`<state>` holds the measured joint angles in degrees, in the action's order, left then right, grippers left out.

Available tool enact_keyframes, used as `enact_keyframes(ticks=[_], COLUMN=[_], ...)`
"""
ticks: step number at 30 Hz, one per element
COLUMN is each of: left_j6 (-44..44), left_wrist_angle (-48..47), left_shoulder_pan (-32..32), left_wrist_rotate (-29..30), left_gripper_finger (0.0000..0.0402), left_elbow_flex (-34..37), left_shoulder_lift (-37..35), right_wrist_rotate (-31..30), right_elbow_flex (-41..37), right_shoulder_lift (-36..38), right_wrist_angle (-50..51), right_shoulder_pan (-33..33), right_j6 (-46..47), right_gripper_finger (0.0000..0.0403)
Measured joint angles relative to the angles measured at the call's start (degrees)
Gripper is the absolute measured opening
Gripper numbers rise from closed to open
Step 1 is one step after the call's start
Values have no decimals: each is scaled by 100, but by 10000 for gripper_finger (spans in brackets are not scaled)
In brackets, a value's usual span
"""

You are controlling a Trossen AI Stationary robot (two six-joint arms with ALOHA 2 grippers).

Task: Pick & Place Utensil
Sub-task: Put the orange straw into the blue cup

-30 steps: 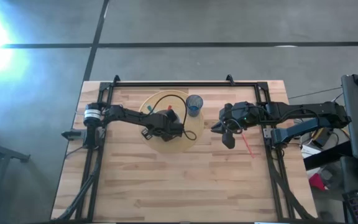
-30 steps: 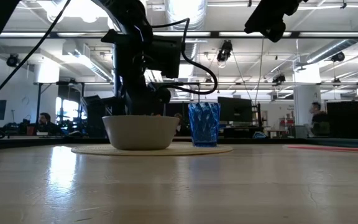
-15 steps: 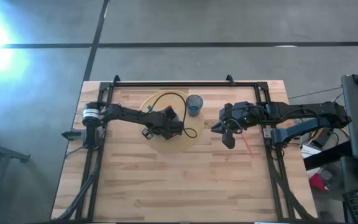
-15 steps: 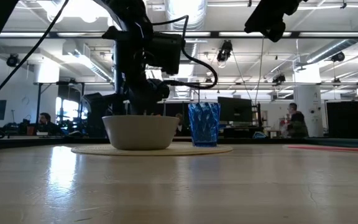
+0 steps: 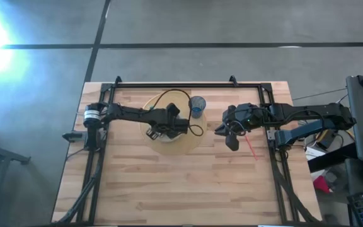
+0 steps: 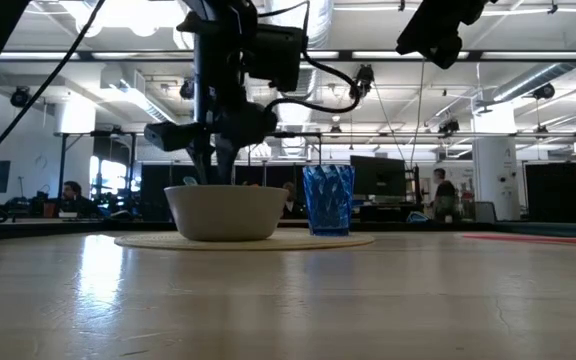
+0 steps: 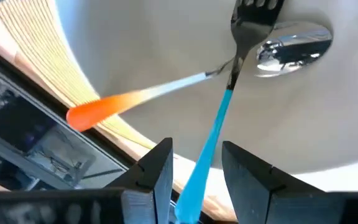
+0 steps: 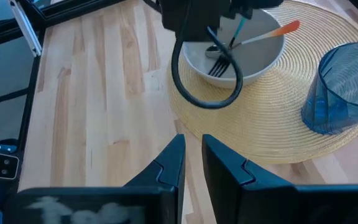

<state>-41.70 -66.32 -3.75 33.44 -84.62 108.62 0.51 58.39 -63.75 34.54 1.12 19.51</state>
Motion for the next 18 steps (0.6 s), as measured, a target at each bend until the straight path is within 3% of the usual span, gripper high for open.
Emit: enact_keyframes(ticks=[7,18], left_j6=[648,1303], left_wrist_angle=[-627,-417], left_shoulder_pan=[0,0], left_wrist_rotate=[-651,-1885], left_gripper_finger=[133,133], left_elbow_flex=[-461,-481], left_shoulder_lift=[-31,-856], right_wrist_rotate=[13,8], right_elbow_flex=[0,0], right_shoulder_lift=[2,4], right_wrist_angle=[288,1068], right_shoulder_pan=[0,0], right_j6=[108,735], right_gripper_finger=[52,52])
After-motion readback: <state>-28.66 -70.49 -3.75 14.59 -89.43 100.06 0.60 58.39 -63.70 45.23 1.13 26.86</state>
